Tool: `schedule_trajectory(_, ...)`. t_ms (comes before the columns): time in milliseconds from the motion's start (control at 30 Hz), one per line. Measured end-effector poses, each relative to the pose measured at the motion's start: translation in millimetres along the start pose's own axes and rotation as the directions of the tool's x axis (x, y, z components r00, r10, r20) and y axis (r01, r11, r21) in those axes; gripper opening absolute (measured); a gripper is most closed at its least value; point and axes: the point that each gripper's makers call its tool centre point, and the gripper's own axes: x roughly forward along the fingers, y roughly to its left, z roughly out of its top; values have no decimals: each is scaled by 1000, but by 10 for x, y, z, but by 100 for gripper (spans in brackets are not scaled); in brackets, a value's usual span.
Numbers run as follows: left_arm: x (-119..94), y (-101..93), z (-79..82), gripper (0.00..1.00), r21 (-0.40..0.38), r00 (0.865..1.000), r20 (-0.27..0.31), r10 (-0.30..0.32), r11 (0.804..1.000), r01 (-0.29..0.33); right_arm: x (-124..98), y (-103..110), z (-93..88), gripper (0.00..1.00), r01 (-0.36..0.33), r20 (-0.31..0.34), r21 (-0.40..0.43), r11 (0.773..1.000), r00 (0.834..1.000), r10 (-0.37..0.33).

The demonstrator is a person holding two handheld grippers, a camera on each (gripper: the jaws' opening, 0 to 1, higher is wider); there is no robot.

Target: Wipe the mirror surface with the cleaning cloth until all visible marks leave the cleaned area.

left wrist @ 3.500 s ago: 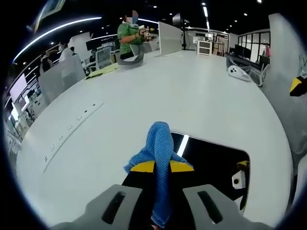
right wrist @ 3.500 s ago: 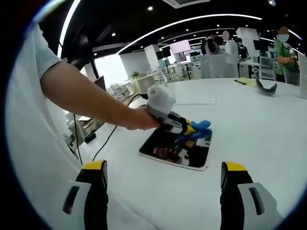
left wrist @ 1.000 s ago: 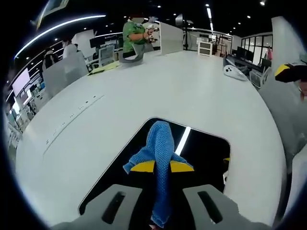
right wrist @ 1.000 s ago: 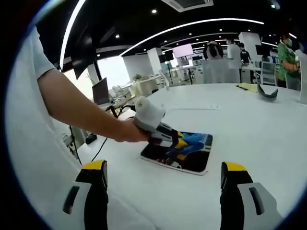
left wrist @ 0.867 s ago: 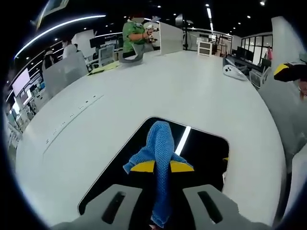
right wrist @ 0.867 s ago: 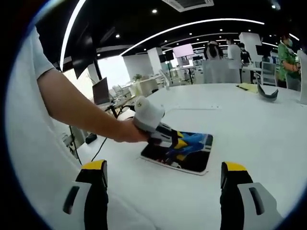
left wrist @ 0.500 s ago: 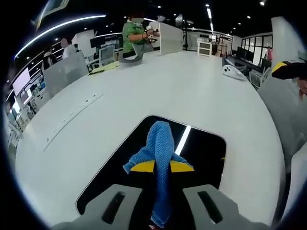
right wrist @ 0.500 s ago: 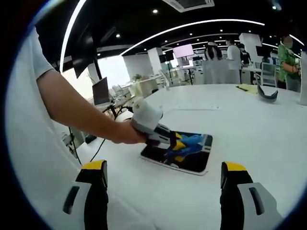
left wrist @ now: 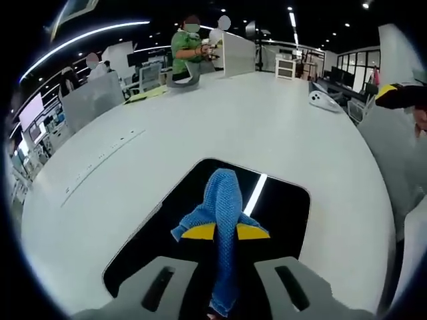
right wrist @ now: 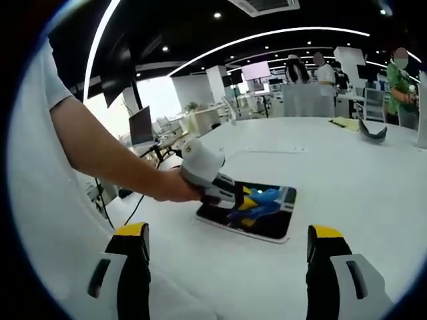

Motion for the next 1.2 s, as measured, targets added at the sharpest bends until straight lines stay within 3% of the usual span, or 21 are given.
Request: schedule_trajectory(1200, -124, -147, -110, 7, -13, 1000, 3, 9, 1000, -9, -18, 57, 6, 98, -9, 8, -19, 1000, 1000, 9)
